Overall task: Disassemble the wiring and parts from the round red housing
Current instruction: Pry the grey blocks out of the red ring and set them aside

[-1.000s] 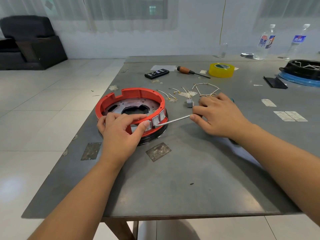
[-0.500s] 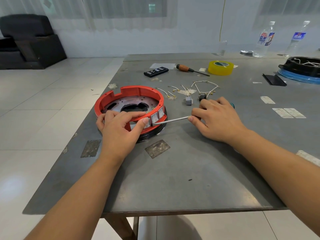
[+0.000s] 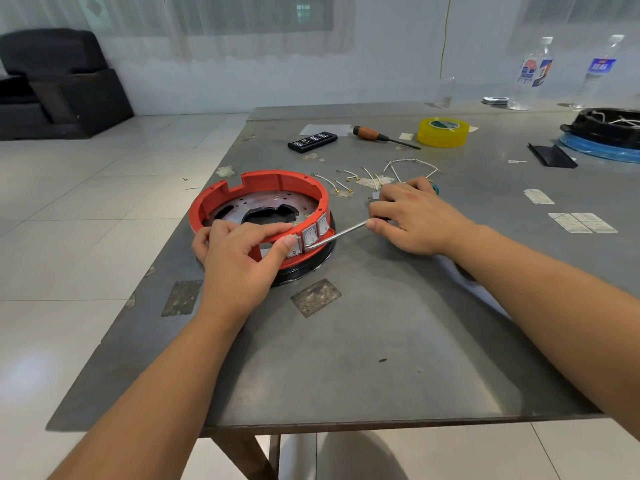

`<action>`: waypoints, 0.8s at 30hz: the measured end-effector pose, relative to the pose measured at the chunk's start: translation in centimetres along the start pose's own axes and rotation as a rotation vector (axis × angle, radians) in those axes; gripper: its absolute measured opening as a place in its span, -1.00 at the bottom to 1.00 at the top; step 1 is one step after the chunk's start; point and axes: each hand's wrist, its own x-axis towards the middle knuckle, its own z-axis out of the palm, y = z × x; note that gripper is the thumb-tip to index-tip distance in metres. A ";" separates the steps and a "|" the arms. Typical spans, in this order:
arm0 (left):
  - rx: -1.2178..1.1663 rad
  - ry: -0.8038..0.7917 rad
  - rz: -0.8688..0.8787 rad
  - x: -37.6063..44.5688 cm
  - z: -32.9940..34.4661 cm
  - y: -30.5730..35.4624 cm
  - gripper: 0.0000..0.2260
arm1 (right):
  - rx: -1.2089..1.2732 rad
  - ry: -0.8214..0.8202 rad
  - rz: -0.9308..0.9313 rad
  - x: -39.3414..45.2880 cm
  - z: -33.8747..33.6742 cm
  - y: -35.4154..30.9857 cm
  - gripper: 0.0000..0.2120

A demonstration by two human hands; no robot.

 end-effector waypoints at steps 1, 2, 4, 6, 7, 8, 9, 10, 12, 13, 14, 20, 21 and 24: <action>0.000 -0.002 -0.001 0.0 0.0 0.1 -0.85 | 0.002 -0.006 -0.009 0.3 0.0 0.1 -0.57; 0.001 -0.004 -0.003 0.0 -0.1 0.1 -0.85 | 0.003 -0.015 -0.020 0.6 0.0 0.2 -0.56; 0.005 -0.007 -0.008 0.0 -0.1 0.1 -0.84 | 0.009 -0.034 -0.044 1.2 -0.1 0.5 -0.54; 0.007 -0.008 -0.013 0.0 -0.1 0.1 -0.83 | 0.015 -0.043 -0.067 1.8 -0.2 0.7 -0.52; 0.008 -0.011 -0.014 0.0 -0.1 0.1 -0.82 | 0.013 -0.042 -0.079 2.1 -0.2 0.8 -0.51; 0.010 -0.013 -0.013 0.0 -0.1 0.1 -0.81 | 0.011 -0.039 -0.090 2.4 -0.3 0.9 -0.50; 0.010 -0.013 -0.012 0.0 -0.1 0.1 -0.81 | 0.011 -0.038 -0.101 2.7 -0.3 1.0 -0.50; 0.008 -0.010 -0.011 0.0 -0.1 0.0 -0.81 | 0.011 -0.041 -0.111 3.0 -0.3 1.1 -0.49; 0.007 -0.003 -0.012 0.1 -0.1 -0.1 -0.79 | 0.003 -0.049 -0.123 3.4 -0.2 1.2 -0.51; 0.011 -0.004 -0.014 0.1 -0.1 -0.1 -0.76 | -0.002 -0.051 -0.128 3.6 -0.1 1.3 -0.52; 0.015 -0.005 -0.015 0.1 0.0 -0.2 -0.75 | -0.004 -0.051 -0.132 3.7 0.0 1.3 -0.52; -0.011 0.013 -0.003 0.0 0.1 -0.1 -0.86 | -0.037 -0.062 -0.193 5.0 0.1 1.1 -0.56; -0.013 0.013 -0.003 0.0 0.1 -0.1 -0.86 | -0.045 -0.069 -0.205 5.2 0.1 1.0 -0.57; -0.016 0.010 -0.010 -0.1 0.1 -0.1 -0.85 | -0.064 -0.072 -0.212 5.1 0.3 0.9 -0.58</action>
